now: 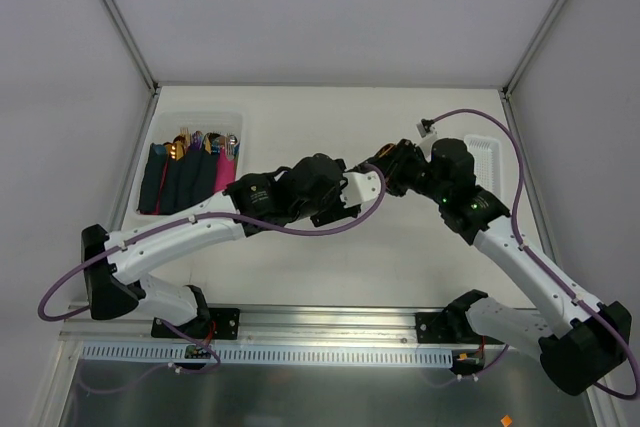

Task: Place the utensils on the paper napkin and roll it up

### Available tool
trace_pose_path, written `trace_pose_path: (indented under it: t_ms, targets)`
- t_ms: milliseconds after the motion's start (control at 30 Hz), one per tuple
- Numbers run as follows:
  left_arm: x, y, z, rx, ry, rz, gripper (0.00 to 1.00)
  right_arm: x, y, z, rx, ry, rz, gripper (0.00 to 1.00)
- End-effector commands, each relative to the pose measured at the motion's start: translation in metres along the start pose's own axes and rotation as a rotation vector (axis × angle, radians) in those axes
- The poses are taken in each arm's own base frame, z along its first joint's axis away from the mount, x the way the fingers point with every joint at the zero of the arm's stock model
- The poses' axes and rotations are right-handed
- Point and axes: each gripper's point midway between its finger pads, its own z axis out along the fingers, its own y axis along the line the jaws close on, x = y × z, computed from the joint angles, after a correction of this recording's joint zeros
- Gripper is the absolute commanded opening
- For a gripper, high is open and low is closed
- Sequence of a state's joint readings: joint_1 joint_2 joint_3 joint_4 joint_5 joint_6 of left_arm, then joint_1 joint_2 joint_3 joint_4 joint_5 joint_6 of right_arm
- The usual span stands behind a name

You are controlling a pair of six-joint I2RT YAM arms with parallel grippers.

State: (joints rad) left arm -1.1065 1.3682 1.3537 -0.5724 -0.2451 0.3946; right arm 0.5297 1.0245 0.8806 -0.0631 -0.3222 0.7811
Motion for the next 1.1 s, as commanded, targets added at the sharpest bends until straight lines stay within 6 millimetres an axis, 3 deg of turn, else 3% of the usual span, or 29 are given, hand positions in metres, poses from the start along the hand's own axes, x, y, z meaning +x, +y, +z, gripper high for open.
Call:
trace_pose_path:
  t_ms: [0, 267, 533, 800, 900, 933, 1067]
  targets:
    - [0.016, 0.009, 0.002, -0.051, 0.098, 0.043, 0.56, -0.017, 0.04, -0.014, -0.139, -0.068, 0.027, 0.0]
    - [0.011, 0.023, 0.004, -0.158, 0.104, 0.133, 0.53, -0.014, 0.032, -0.01, -0.119, -0.051, 0.127, 0.0]
    - [0.009, 0.021, 0.01, -0.262, 0.098, 0.304, 0.54, -0.008, 0.022, -0.006, -0.094, -0.017, 0.231, 0.0]
    - [0.007, 0.026, 0.014, -0.306, 0.103, 0.362, 0.54, -0.001, 0.018, -0.008, -0.091, 0.017, 0.264, 0.0]
    - [0.006, 0.028, 0.015, -0.317, 0.103, 0.385, 0.48, 0.001, 0.019, -0.009, -0.097, 0.032, 0.274, 0.0]
    - [0.006, 0.029, 0.015, -0.318, 0.106, 0.4, 0.4, 0.001, 0.02, -0.009, -0.1, 0.032, 0.277, 0.0]
    - [0.001, 0.033, 0.014, -0.344, 0.102, 0.42, 0.23, 0.001, 0.022, -0.011, -0.105, 0.037, 0.282, 0.0]
